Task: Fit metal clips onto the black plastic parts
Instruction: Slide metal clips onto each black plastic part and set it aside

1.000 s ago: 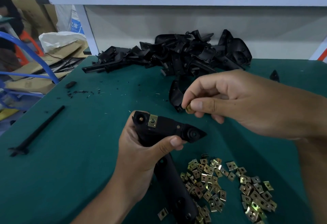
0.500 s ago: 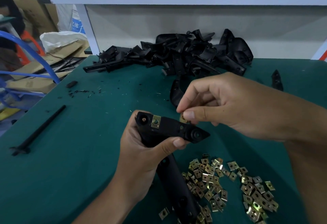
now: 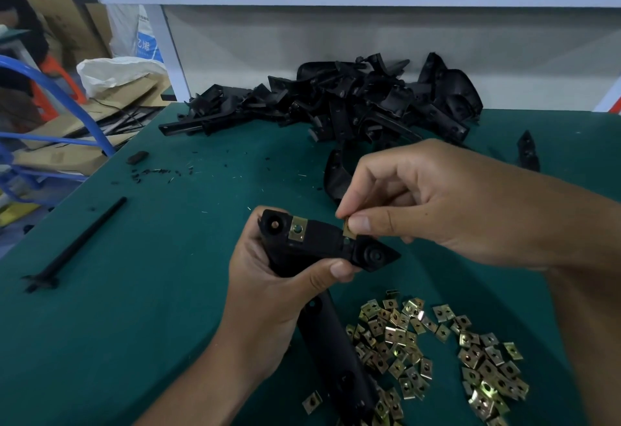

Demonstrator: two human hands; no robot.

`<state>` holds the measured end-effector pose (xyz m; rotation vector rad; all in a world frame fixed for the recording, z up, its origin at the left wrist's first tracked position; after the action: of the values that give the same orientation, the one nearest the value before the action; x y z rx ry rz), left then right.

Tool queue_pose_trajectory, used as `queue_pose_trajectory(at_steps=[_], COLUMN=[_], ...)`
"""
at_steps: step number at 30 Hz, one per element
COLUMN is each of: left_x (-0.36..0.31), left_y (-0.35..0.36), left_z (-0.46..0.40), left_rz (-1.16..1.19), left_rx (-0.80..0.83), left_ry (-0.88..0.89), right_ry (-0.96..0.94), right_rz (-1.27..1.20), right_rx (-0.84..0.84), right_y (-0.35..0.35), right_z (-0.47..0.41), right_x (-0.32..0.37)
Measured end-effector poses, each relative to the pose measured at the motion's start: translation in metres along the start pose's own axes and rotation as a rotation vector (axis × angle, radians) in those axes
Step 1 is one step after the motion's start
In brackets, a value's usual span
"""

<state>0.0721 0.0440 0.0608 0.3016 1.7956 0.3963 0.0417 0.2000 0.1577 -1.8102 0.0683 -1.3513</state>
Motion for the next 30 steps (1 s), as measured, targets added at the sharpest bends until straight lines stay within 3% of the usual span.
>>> queue_pose_trajectory(at_steps=[8,24,30], left_x=[0.0,-0.003,-0.005], left_y=[-0.001,-0.001,-0.005], left_z=[-0.001,0.0,0.0], left_rz=[0.007,0.03,0.043], left_rx=[0.014,-0.017,-0.014], left_ry=[0.011,0.032,0.021], right_ry=[0.017,0.131,0.094], right_rz=[-0.008,-0.197,-0.223], right_rx=[-0.05,0.126,-0.027], right_y=[0.005,-0.002,-0.02], right_z=[-0.002,0.005,0.009], right_x=[0.005,-0.013,-0.009])
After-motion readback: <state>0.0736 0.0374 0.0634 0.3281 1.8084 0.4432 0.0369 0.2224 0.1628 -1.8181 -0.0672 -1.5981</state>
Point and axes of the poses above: each hand's wrist, its own z-axis away from the middle knuckle, its own y-axis out of the palm, x = y × z, the point moved 5 cm from there along -z, towards the middle knuckle, and after that the axes turned 5 degrees about -x, right-handed, at the moved point
